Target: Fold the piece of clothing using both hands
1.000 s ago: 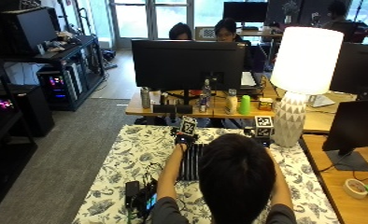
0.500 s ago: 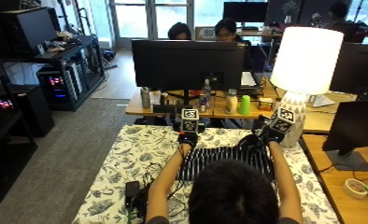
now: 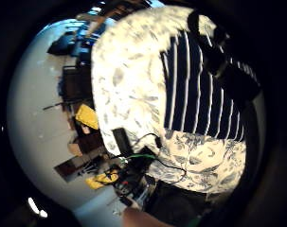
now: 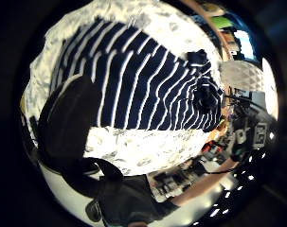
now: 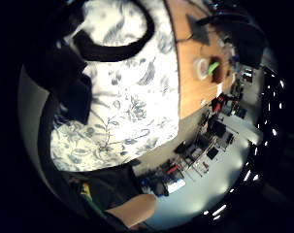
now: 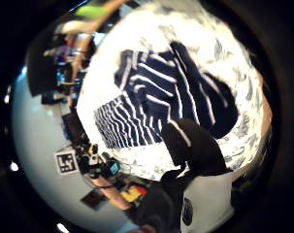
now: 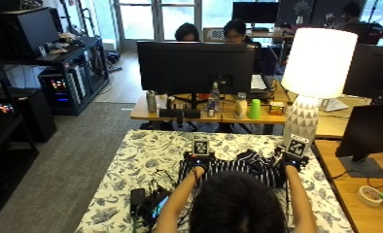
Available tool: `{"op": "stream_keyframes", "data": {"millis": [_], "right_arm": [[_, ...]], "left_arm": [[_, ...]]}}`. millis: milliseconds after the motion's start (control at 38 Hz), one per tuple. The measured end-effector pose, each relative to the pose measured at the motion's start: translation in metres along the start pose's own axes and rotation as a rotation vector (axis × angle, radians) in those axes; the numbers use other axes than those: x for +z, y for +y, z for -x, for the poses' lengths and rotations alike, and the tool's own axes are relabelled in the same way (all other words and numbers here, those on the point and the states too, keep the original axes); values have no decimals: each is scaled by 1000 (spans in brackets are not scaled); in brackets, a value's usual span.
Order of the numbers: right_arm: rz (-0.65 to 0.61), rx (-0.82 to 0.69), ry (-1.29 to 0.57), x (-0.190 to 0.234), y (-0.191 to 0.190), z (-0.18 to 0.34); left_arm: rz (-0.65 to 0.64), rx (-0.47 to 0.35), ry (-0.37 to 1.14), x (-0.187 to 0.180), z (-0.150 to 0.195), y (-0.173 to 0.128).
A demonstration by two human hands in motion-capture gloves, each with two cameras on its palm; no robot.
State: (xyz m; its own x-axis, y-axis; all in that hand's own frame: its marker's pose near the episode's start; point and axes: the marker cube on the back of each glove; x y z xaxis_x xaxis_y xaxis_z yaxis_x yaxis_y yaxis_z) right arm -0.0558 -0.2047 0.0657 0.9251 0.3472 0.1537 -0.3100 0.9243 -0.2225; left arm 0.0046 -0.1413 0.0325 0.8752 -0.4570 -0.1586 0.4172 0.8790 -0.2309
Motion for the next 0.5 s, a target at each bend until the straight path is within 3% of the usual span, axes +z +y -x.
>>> {"op": "stream_keyframes", "data": {"millis": [53,210,342,421,500], "right_arm": [[37,96,3,23,-4,-11],[99,177,18,67,-10,-25],[-93,132,6,72,-34,-27],[-62,140,19,79,-31,-24],[-3,160,39,86,-22,-18]], "left_arm": [[60,-20,4,22,2,-7],[210,-75,-13,67,15,-21],[258,-139,-10,73,22,-26],[286,-178,-33,72,24,-25],[288,-158,-47,71,23,-24]]}}
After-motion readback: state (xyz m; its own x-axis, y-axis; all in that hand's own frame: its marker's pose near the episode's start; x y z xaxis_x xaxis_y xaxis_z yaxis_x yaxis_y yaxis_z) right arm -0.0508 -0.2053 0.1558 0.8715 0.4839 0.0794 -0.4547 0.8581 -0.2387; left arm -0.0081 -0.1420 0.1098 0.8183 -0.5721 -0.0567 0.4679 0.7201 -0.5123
